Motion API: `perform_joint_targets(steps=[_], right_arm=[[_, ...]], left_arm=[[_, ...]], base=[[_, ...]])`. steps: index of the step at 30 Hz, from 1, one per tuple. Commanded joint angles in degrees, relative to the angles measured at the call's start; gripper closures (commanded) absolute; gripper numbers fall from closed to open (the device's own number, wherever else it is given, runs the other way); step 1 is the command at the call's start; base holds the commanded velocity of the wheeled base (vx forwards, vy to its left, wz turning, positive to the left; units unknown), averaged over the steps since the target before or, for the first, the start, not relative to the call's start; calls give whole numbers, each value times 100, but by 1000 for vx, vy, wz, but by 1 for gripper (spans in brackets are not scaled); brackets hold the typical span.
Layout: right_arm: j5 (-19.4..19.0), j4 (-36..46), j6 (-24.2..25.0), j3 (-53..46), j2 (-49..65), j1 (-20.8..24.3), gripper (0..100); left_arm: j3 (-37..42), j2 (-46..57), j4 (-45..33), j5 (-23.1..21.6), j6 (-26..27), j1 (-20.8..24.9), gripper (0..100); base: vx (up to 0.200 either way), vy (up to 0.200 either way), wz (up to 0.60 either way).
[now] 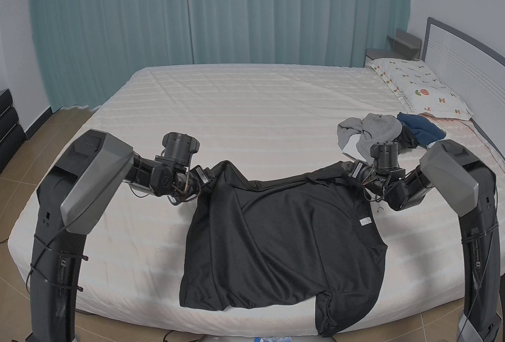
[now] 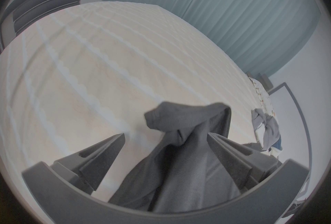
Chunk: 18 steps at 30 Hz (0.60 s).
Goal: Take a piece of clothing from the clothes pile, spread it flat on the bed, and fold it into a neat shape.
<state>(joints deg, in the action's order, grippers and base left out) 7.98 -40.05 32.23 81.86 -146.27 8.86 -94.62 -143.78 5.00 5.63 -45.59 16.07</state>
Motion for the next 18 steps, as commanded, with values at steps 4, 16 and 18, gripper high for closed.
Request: perform_joint_targets(steps=[4, 16, 18], right_arm=[[-755, -3, 424, -1577, 1470, -297, 0], [-1642, -1040, 793, -4196, 2305, -253, 0], [-1748, -1471, 1127, -4477, 2270, -245, 0]], left_arm=[[1148, 1062, 1, -335, 24, -200, 0], [3512, 1906, 1267, -634, -327, 98, 0], [3890, 1906, 1724, -634, -407, 186, 0]], base=[[0, 0, 0], [0, 0, 0], [0, 0, 0]])
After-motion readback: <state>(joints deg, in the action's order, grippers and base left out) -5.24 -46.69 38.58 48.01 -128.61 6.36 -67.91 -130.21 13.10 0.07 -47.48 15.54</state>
